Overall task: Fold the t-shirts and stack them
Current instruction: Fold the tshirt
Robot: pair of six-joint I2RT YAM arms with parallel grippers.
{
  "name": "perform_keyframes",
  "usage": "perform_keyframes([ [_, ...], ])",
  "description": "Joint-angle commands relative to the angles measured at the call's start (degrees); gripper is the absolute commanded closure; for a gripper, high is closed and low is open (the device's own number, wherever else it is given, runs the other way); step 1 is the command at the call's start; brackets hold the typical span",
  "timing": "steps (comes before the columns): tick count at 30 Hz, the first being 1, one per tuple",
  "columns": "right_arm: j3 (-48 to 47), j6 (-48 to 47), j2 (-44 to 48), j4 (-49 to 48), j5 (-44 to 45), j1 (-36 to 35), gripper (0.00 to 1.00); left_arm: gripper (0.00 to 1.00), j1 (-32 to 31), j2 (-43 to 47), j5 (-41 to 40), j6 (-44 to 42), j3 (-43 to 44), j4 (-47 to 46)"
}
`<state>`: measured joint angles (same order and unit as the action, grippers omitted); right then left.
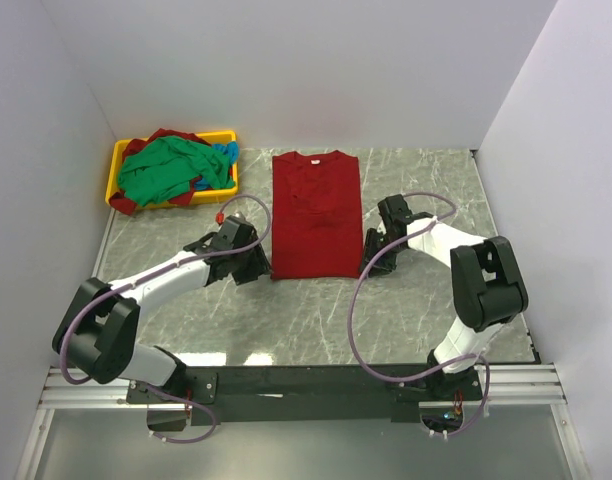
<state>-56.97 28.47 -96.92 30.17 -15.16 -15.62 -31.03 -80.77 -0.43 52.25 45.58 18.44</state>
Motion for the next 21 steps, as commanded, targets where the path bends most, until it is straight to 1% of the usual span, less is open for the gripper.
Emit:
perform_keyframes([
  [1, 0.10, -0.34, -0.72, -1.35, -0.58, -0.56, 0.57, 0.46, 0.09, 2.02, -1.24, 1.01, -0.67, -0.68],
  [4, 0.98, -0.52, -0.90, -1.34, 1.00, -0.64, 0.57, 0.45, 0.00, 2.29, -1.33, 1.10, -1.02, -0.94],
  [7, 1.25, -0.70, -2.04, -2.05, 1.01, -0.56, 0.60, 0.45, 0.09, 1.85, -0.98, 0.84, -0.94, -1.38],
  [10, 0.72, -0.43, -3.71, -1.87, 0.31, -0.56, 0.67, 0.46, 0.00, 0.45, -0.01, 0.22, -0.32, -1.82],
  [13, 1.25, -0.52, -3.27, -1.78, 0.48, -0.64, 0.71, 0.47, 0.09, -1.13, -0.01, -0.13, 0.03, -2.09],
  [16, 1.77, -0.52, -3.27, -1.61, 0.13, -0.56, 0.77, 0.47, 0.00, -3.24, -0.01, -0.92, 1.26, -2.70],
  [17, 1.86, -0.26, -3.44, -1.78, -0.74, -0.56, 0.80, 0.47, 0.00, -4.03, -0.01, -1.27, 1.61, -2.79],
  [19, 1.77, -0.17, -3.54, -1.78, -1.19, -0.56, 0.83, 0.48, 0.00, -6.14, 0.94, -1.80, 2.75, -2.97],
  [20, 1.69, -0.43, -3.62, -1.70, -1.02, -0.64, 0.88, 0.48, 0.00, -6.85, 1.13, -2.06, 3.19, -2.97],
  [21, 1.43, -0.52, -3.62, -1.26, -0.75, -0.56, 0.90, 0.48, 0.00, -8.25, 1.22, -2.32, 3.54, -2.88],
])
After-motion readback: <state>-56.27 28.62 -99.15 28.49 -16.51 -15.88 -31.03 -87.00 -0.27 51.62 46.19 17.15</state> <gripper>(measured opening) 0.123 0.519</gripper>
